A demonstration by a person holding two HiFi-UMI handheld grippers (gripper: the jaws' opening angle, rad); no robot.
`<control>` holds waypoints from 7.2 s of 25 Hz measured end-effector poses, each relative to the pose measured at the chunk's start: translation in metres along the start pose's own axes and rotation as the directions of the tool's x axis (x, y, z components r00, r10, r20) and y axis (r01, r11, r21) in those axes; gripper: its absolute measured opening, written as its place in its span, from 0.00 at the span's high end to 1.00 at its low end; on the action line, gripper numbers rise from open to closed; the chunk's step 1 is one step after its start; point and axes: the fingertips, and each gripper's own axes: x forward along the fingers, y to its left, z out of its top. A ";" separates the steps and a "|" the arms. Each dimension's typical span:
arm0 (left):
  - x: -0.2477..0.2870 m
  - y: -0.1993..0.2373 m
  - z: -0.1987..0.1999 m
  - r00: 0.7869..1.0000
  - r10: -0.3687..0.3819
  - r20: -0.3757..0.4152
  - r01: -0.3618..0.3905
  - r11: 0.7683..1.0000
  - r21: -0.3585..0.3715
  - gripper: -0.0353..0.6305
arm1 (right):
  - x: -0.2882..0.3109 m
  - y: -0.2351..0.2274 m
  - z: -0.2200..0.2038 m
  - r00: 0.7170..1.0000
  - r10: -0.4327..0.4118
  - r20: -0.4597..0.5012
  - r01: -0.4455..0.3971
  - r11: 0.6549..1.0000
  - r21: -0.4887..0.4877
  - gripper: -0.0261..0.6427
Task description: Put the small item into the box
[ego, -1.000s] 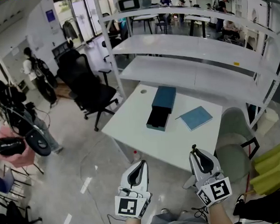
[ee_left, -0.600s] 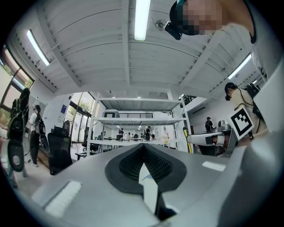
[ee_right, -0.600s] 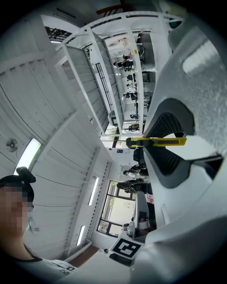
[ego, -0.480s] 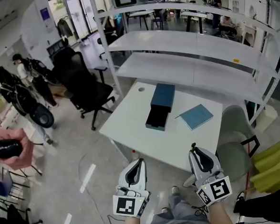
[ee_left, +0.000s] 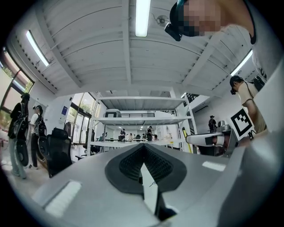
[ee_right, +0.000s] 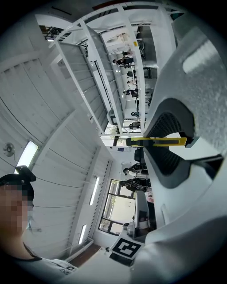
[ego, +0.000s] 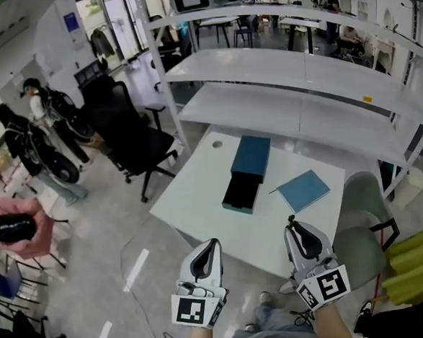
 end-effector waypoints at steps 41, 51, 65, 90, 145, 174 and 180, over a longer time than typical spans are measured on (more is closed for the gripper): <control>0.163 0.060 -0.030 0.996 -0.074 -0.050 0.075 0.997 0.013 0.92 | 0.166 -0.084 -0.057 0.983 0.043 -0.178 -0.024 0.994 0.108 0.87; 0.183 0.085 -0.049 0.988 -0.127 -0.086 0.125 0.992 -0.023 0.92 | 0.198 -0.086 -0.100 0.941 0.016 -0.338 0.034 0.989 0.141 0.87; 0.195 0.113 -0.071 0.975 -0.192 -0.114 0.186 0.981 -0.062 0.92 | 0.224 -0.074 -0.166 0.866 0.028 -0.500 0.101 0.968 0.230 0.87; 0.201 0.155 -0.104 0.960 -0.232 -0.158 0.216 0.970 -0.112 0.92 | 0.255 -0.068 -0.277 0.678 0.084 -0.730 0.222 0.924 0.312 0.87; 0.194 0.193 -0.122 0.965 -0.196 -0.172 0.169 0.972 -0.161 0.92 | 0.265 -0.054 -0.365 0.218 -0.054 -0.974 0.145 0.989 -0.022 0.85; 0.197 0.141 -0.108 0.947 -0.279 -0.160 0.259 0.957 -0.132 0.92 | 0.239 -0.054 -0.208 0.823 -0.048 -0.567 0.151 0.979 0.136 0.96; 0.194 0.123 -0.099 0.946 -0.286 -0.152 0.269 0.955 -0.125 0.92 | 0.222 -0.057 -0.166 0.882 -0.072 -0.466 0.137 0.985 0.107 0.96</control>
